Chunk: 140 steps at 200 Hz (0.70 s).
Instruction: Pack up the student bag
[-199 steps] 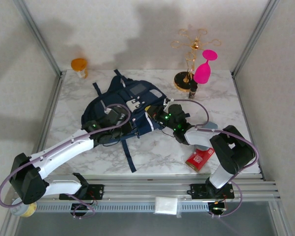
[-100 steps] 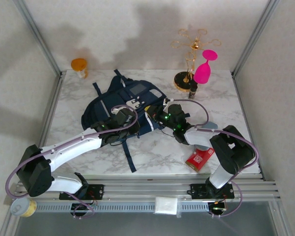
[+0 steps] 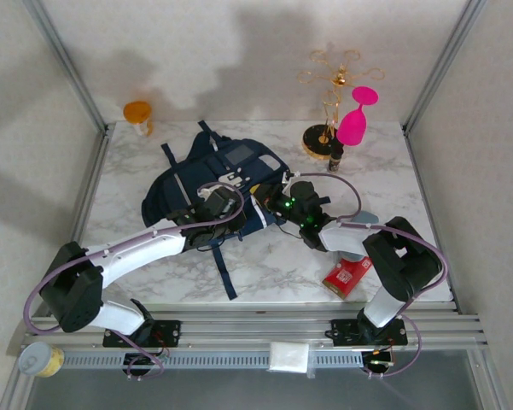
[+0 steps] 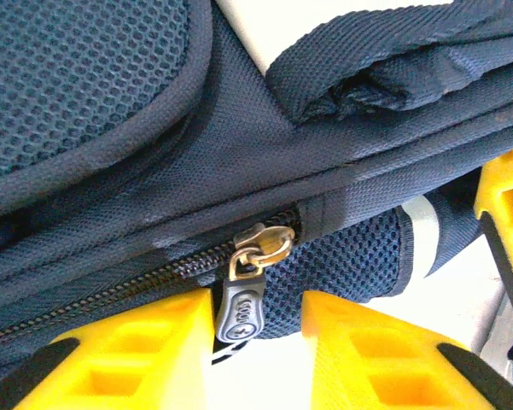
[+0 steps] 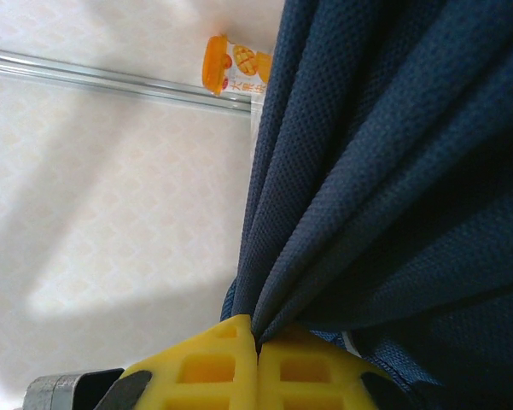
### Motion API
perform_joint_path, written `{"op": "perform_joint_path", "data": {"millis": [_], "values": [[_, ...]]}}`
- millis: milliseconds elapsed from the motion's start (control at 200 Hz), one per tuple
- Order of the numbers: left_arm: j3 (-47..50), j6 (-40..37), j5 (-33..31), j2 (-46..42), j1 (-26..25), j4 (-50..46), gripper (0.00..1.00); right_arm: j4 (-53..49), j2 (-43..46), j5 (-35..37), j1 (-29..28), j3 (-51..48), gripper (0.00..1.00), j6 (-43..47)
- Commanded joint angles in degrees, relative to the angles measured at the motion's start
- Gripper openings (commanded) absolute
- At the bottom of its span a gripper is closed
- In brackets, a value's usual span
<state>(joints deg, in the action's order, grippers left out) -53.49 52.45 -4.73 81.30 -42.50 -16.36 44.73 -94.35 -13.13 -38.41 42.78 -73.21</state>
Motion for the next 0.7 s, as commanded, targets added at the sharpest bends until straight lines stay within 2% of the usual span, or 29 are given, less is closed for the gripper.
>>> {"op": "perform_joint_path", "data": {"millis": [0, 275, 571, 696], "values": [[0.5, 1.3, -1.0, 1.6, 0.7, 2.7, 0.34, 6.8, 0.0, -0.4, -1.0, 3.1, 0.00, -0.9], [-1.3, 0.4, -0.8, 5.0, 0.6, 12.2, 0.30, 7.0, 0.1, 0.2, -1.1, 2.5, 0.00, -1.5], [-0.2, 0.1, -5.7, 3.1, 0.7, 10.6, 0.15, 7.8, -0.1, 0.3, -0.7, 1.8, 0.00, -1.9], [1.4, 1.2, -5.8, 1.1, 0.7, 10.5, 0.07, 7.4, -0.1, 0.3, -0.5, 2.0, 0.00, -1.5]]}}
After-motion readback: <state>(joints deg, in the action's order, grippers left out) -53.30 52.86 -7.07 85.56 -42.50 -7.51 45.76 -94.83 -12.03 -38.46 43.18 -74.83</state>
